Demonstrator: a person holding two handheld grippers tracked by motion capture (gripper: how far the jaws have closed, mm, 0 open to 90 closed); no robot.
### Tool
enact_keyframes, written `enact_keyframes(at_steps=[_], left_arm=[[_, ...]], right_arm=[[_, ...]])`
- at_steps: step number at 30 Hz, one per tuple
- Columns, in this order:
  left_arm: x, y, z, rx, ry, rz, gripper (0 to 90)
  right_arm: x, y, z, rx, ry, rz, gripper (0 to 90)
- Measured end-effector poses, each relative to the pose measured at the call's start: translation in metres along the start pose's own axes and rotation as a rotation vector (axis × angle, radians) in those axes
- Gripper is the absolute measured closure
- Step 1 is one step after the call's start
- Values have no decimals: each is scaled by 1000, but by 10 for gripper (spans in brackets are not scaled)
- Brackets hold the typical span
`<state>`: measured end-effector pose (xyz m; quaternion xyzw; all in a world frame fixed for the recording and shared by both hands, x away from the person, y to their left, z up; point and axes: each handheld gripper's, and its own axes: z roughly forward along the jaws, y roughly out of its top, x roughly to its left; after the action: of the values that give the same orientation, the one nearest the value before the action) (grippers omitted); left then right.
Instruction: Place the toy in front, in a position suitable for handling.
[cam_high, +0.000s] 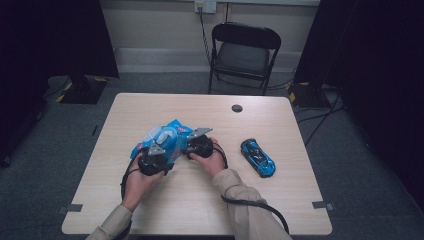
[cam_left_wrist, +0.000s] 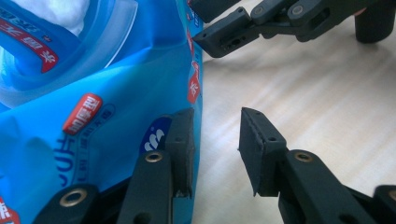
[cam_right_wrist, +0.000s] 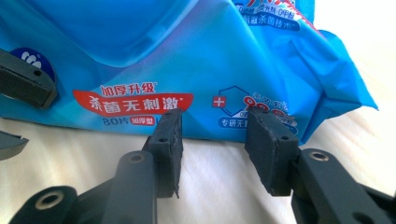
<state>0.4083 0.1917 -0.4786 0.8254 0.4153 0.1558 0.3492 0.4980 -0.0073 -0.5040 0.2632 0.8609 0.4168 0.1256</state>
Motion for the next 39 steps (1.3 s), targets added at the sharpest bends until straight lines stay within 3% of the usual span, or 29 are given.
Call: enact_keyframes(at_steps=[5,9,11,14,21,23,28,34,39], left_arm=[[3,1,1,-6,4,-7,646],[1,-1,-1,-14,-24,-9,609],[-3,0,-3,-24,-55,0,577],[-13,-1,-5,-23,-102,18,549],[-32,-11,-8,-32,-134,87,451],[-35,-14,-8,-30,-154,85,422],[-42,-22,-6,-39,-158,142,335],[-48,-29,3,-9,-147,199,253],[-50,-31,6,-21,-169,201,189]], right_arm=[[-3,8,8,8,-4,-13,556],[-3,5,0,7,9,-7,530],[-3,-1,-10,19,3,-12,523],[-4,-12,-31,-9,19,5,491],[-3,-51,-84,-15,18,43,427],[-3,-62,-97,-13,16,55,392],[4,-85,-124,-20,6,75,324],[9,-101,-147,-7,4,87,226],[4,-104,-161,-14,-18,90,187]])
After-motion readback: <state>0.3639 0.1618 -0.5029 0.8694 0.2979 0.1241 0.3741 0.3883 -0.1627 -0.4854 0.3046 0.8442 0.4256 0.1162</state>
